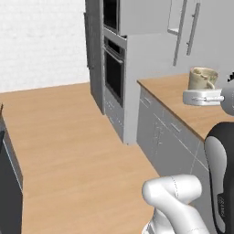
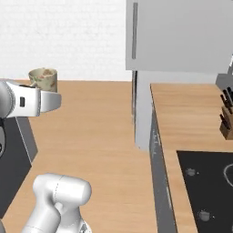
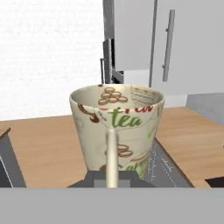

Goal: Gather all objects into one cabinet and sort the glasses and bowls to opposite sides.

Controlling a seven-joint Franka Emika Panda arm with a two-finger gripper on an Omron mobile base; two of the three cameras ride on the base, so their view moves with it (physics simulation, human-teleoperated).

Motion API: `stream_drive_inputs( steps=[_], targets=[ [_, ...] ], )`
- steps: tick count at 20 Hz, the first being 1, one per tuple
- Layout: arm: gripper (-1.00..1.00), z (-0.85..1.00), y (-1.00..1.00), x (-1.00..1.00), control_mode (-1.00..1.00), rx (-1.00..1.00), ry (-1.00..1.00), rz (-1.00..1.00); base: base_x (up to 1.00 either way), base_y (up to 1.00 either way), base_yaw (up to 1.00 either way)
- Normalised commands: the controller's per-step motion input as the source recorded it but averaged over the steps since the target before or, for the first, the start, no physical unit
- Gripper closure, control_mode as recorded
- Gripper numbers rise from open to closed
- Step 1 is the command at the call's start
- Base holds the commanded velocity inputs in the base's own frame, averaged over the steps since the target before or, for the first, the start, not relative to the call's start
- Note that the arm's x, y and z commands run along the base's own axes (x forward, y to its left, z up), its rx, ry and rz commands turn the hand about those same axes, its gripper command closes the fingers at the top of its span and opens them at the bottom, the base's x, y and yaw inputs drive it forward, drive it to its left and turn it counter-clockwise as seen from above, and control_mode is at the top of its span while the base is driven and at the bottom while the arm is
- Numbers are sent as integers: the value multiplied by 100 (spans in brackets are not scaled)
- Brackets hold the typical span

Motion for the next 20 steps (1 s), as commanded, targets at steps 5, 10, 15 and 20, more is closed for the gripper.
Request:
stream_drive_inputs(
  steps=[5, 10, 15, 20],
  targets=[
    [100, 0, 0, 0, 100, 0, 0, 0, 100, 40, -16],
    [100, 0, 0, 0, 100, 0, 0, 0, 86, 46, -22],
    [100, 0, 0, 0, 100, 0, 0, 0, 71, 42, -25],
    [100, 0, 0, 0, 100, 0, 0, 0, 51, 22, -37]
  ],
)
